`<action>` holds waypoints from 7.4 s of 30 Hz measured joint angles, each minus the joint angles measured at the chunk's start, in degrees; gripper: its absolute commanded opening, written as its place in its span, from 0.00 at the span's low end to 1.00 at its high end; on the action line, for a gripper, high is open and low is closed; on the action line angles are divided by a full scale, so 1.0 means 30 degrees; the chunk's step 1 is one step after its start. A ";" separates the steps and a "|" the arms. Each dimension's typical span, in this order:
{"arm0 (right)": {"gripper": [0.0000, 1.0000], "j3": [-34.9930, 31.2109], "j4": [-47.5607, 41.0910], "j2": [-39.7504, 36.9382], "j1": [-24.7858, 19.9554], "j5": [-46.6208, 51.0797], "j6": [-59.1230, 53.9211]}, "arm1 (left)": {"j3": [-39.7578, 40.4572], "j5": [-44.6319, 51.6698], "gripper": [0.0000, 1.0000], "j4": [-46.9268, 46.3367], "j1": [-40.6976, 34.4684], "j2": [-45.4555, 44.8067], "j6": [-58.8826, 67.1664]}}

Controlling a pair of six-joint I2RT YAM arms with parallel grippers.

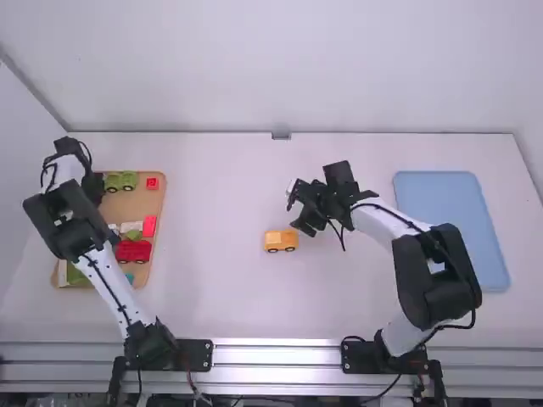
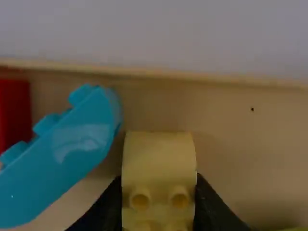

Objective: Assemble lego blocks to make yellow taxi

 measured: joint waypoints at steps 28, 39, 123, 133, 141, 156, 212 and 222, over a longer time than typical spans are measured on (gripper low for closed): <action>0.98 0.0000 0.0036 0.0000 0.0007 0.0423 -0.0036 | 0.3541 0.0095 0.02 -0.5872 0.0080 0.0109 0.4204; 0.98 0.0000 0.0277 0.0000 0.0007 0.0423 0.0313 | 0.4371 0.1151 0.02 -0.7031 -0.0546 -0.0160 0.6222; 0.99 -1.6269 0.9595 -2.5645 0.1399 1.6604 1.4892 | -1.0557 0.7016 0.99 0.7155 -2.5966 -0.5559 3.2071; 0.98 -1.6269 0.9952 -2.5252 0.1392 1.6815 1.4469 | -1.0557 0.5974 0.86 0.6171 -2.5784 -0.5916 3.2035; 0.98 -1.6269 1.0346 -2.5252 0.0503 1.6451 1.4462 | -1.0499 0.5858 0.76 0.5355 -2.4057 -0.8655 3.1802; 0.99 -1.2764 0.7686 -1.8090 -0.3825 0.7577 1.2786 | -1.2779 1.0637 0.76 0.6776 -1.9278 -1.4447 3.0418; 0.87 -0.0525 -0.3249 0.6484 -0.5960 -1.2094 -1.4644 | -2.4290 2.2054 0.99 1.8331 -1.7158 -1.5395 3.6443; 0.56 -0.0525 -0.2965 0.7125 -0.6885 -1.2087 -1.5008 | -2.4290 2.2046 0.99 1.8476 -1.7158 -1.5395 3.6159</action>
